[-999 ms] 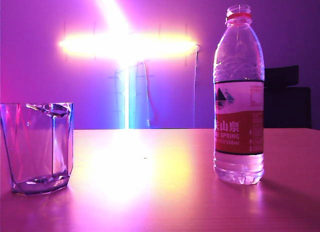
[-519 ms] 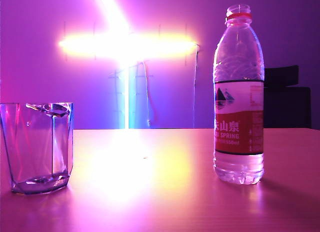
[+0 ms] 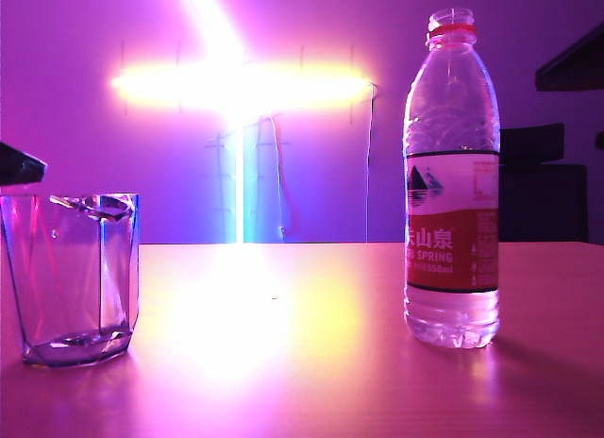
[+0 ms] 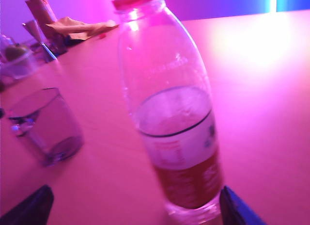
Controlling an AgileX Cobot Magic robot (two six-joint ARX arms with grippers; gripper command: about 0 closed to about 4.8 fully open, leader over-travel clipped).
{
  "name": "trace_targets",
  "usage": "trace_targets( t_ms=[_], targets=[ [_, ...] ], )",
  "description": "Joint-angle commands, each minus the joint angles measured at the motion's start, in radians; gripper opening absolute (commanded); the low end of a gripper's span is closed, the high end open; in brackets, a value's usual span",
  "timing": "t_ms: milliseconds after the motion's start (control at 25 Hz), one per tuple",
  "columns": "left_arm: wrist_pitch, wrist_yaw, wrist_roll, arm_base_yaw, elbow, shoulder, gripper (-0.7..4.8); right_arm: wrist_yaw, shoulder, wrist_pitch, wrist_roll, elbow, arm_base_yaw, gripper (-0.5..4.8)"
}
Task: Pick up the mineral water bottle on the table and pour water into the mug until it's half full.
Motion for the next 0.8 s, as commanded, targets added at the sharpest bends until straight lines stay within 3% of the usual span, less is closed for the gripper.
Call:
trace_targets(
  t_ms=[40,160,320,599,799],
  targets=[
    [0.0,0.005,-0.003,0.0,0.004,0.008,-0.02,0.172,0.005,0.106,-0.045,-0.042,0.11,4.79],
    [-0.001,0.005,-0.003,0.0,0.004,0.008,-0.02,0.227,0.053,0.171,-0.048,-0.093,0.163,4.79],
    [0.0,0.005,-0.003,0.0,0.004,0.008,-0.02,0.248,0.126,0.259,-0.077,-0.093,0.143,4.79],
    [-0.001,0.005,-0.003,0.003,0.004,0.008,-0.02,0.161,0.272,0.258,-0.077,-0.076,0.117,4.79],
    [0.0,0.004,-0.003,0.099,0.004,0.008,-0.02,0.146,0.429,0.313,-0.132,-0.017,0.115,4.79]
  ],
)
